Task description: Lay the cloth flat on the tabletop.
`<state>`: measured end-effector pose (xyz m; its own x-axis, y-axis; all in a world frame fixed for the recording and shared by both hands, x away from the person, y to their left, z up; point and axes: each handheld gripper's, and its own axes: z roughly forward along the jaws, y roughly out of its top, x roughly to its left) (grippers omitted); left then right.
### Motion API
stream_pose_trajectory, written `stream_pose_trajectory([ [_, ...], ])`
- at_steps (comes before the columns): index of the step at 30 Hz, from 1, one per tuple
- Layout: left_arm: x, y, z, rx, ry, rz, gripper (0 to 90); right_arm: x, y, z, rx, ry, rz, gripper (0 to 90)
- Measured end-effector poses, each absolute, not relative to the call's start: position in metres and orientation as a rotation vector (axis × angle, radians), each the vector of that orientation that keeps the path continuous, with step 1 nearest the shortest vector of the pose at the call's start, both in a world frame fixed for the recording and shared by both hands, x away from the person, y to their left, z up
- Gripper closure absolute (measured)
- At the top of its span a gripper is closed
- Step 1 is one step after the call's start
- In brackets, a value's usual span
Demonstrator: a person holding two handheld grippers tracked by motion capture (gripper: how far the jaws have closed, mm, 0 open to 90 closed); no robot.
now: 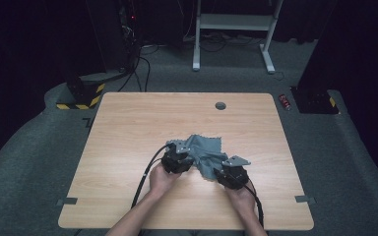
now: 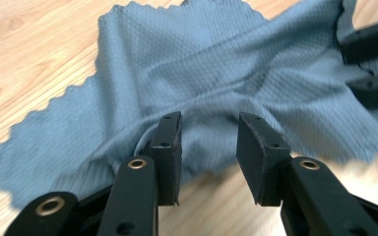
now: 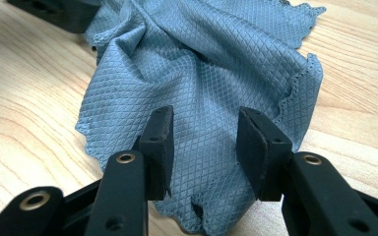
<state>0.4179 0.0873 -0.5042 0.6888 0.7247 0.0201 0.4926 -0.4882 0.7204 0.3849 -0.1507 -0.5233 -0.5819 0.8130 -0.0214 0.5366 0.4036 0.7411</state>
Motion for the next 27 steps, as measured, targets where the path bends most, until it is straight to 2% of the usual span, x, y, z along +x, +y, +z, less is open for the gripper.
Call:
stream_pose_trajectory([
  [5, 0.42, 0.088, -0.51, 2.186, 0.944, 0.391, 64.8, 0.385, -0.151, -0.523, 1.159, 2.286, 0.998, 58.5],
  [7, 0.423, 0.087, -0.513, 2.189, 0.942, 0.373, 71.4, 0.385, -0.151, -0.523, 1.162, 2.285, 0.998, 58.5],
  [8, 0.424, 0.087, -0.514, 2.188, 0.94, 0.363, 71.4, 0.385, -0.151, -0.523, 1.162, 2.285, 0.998, 58.5],
  [9, 0.425, 0.087, -0.514, 2.186, 0.937, 0.348, 76.5, 0.385, -0.151, -0.523, 1.161, 2.285, 0.999, 58.5],
  [15, 0.427, 0.089, -0.513, 2.197, 0.925, 0.343, 86.2, 0.385, -0.151, -0.523, 1.163, 2.285, 0.999, 58.5],
  [27, 0.413, 0.105, -0.5, 2.168, 0.89, 0.28, 87.2, 0.385, -0.151, -0.523, 1.163, 2.285, 0.999, 58.5],
])
